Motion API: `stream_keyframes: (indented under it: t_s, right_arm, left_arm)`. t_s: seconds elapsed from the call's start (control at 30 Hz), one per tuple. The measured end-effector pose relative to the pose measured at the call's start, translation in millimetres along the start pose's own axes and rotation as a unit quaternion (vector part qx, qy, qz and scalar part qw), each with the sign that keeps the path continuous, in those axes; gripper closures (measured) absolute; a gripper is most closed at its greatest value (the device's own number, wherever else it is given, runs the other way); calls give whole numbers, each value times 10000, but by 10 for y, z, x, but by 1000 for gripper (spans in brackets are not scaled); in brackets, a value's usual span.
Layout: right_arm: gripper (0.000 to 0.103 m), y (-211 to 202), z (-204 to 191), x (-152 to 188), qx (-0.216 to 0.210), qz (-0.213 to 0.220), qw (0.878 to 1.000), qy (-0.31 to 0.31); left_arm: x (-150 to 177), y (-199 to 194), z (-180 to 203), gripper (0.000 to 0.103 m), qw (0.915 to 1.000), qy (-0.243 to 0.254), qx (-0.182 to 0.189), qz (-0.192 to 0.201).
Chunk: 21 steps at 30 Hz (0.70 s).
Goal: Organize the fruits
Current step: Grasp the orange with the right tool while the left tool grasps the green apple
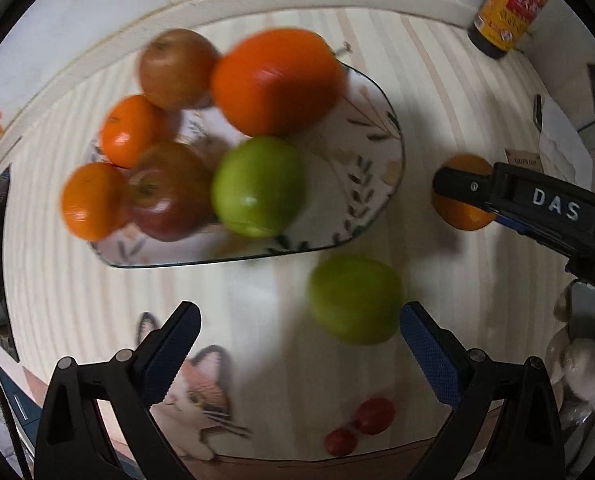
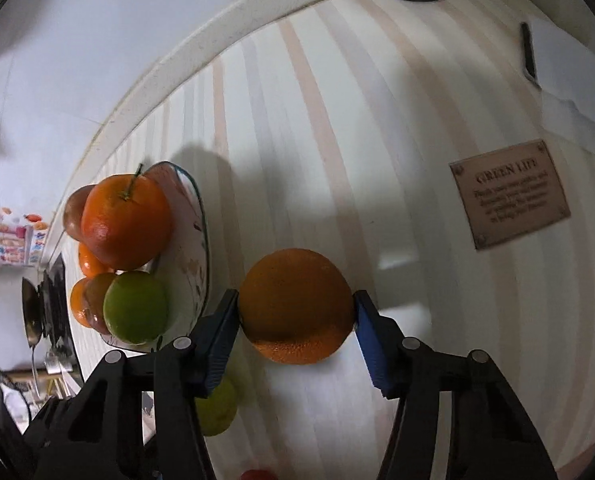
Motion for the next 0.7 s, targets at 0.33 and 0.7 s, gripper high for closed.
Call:
stream_keyframes:
  t_s: [0.33,0.7]
  right_arm:
    - [44,-258,330,481,150,-74,9998,-48]
    - [44,-230,57,711,261,-169,9972,-685]
  left_arm:
    - [1,165,443,30,9987,455,224,15]
    - [146,1,123,50,9987,431,195,201]
Point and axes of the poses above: each gripper's, at about its wrist camera, not at the fingertips, and y roughly the way its jaws point, z to its right, x to its underside, the point moved 9 cm from there along y, roughly the way its jaws point, and after that the axes turned 13 degrees about -y, right-handed, at the moved point
